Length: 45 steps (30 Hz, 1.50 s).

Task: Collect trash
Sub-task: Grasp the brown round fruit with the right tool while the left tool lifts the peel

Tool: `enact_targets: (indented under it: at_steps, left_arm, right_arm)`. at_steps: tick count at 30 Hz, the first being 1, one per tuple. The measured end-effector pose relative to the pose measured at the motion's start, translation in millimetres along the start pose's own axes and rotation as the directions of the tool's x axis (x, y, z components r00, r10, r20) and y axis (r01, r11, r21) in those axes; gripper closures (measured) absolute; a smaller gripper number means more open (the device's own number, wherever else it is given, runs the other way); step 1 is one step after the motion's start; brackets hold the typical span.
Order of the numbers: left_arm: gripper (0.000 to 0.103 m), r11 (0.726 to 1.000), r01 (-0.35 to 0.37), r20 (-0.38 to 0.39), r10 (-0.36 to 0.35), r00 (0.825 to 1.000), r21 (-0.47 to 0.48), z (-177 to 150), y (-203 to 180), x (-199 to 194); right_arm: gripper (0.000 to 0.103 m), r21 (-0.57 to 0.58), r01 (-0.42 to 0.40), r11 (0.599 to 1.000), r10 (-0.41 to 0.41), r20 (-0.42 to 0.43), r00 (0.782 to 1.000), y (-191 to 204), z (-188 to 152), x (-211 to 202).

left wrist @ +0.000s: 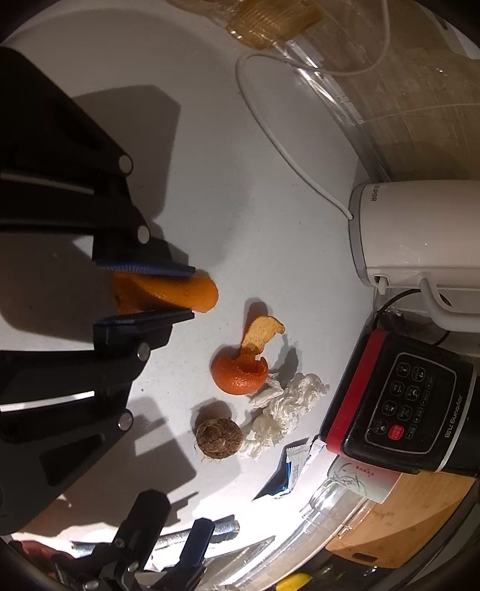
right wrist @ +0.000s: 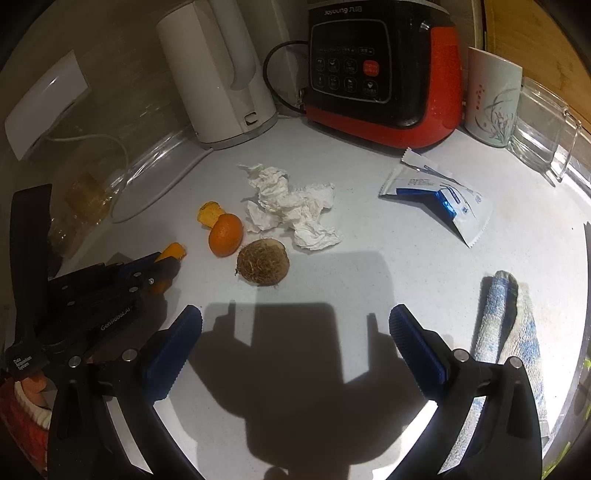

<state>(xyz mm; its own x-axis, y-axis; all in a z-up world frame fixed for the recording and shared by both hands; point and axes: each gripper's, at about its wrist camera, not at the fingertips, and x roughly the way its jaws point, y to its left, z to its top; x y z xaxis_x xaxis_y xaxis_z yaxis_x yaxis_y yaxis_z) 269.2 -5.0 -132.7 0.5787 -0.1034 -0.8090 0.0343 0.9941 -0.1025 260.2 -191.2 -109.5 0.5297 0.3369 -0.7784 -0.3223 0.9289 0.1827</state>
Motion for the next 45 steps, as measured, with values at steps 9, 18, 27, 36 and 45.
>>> enact_targets:
  at_steps: [9,18,27,36,45]
  left_arm:
    - [0.087,0.998,-0.046,0.058,0.048,0.997,-0.036,-8.2,2.7,-42.7]
    - [0.087,0.997,-0.069,0.081,0.072,0.994,-0.036,-15.2,-0.5,-71.4]
    - [0.087,0.999,-0.032,0.067,0.031,0.997,0.004,-36.2,-24.7,-102.9]
    - [0.087,0.993,0.095,0.03,-0.097,0.995,0.072,-96.1,-77.5,-168.7]
    - [0.087,0.973,0.167,-0.064,-0.159,0.985,0.157,-195.1,-158.0,-233.5]
  right_arm:
    - [0.017,-0.05,0.035,0.998,-0.036,-0.005,0.999,17.6,16.1,32.0]
    - [0.065,-0.071,0.043,0.997,-0.045,-0.02,0.999,25.1,26.9,49.4]
    - [0.065,-0.05,0.018,0.999,-0.016,0.03,0.999,16.3,1.5,-9.1]
    - [0.065,-0.06,0.035,0.998,-0.033,0.037,0.999,2.5,-90.6,-128.4]
    - [0.065,-0.007,-0.008,1.0,0.008,0.023,1.0,-17.9,-210.9,-232.5]
